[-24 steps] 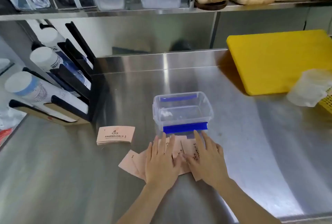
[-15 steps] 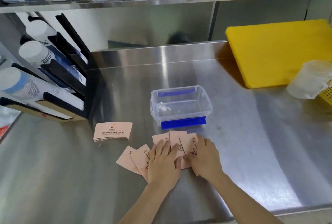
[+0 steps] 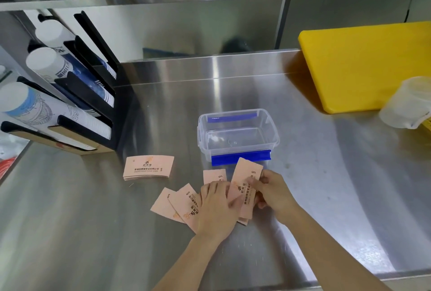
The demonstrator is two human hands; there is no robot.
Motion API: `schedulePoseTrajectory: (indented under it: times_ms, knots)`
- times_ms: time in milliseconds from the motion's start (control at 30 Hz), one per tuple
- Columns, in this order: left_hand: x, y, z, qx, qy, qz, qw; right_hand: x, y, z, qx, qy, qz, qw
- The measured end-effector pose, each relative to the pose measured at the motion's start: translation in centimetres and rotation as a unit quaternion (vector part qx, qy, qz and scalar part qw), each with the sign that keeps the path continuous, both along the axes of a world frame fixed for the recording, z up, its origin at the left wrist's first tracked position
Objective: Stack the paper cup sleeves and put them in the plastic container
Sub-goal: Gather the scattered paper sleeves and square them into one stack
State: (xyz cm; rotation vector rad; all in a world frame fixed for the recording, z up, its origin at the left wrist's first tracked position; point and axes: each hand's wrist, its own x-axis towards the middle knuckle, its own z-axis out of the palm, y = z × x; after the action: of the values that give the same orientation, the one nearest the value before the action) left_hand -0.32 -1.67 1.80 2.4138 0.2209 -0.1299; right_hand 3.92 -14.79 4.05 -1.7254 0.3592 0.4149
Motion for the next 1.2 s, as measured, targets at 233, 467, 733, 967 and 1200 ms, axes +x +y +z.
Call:
schedulePoseTrajectory:
  times_ms: [233, 467, 733, 967, 1200]
  knots:
    - [0.8, 1.3, 2.2, -0.204, 0.032, 0.047, 0.977, -0.3, -0.4, -0.5, 0.072, -0.006, -0.007, 0.997]
    - [1.6, 3.5, 2.2, -0.162, -0.018, 0.125, 0.979, 0.9, -0.7, -2.4, -0.306, -0.087, 0.184, 0.930]
    - [1.6, 3.2, 3.1, -0.138, -0.023, 0.169, 0.976, 0.8, 0.5, -1.8, -0.393, -0.085, 0.269, 0.875]
    - [1.4, 3.2, 3.1, -0.155, -0.010, 0.149, 0.976, 1.6, -0.7, -0.5, -0.289, -0.023, 0.216, 0.932]
    - [1.8, 3.1, 3.4, -0.187, 0.015, 0.140, 0.972, 1.8, -2.3, 1.2, 0.039, -0.055, 0.042, 0.997]
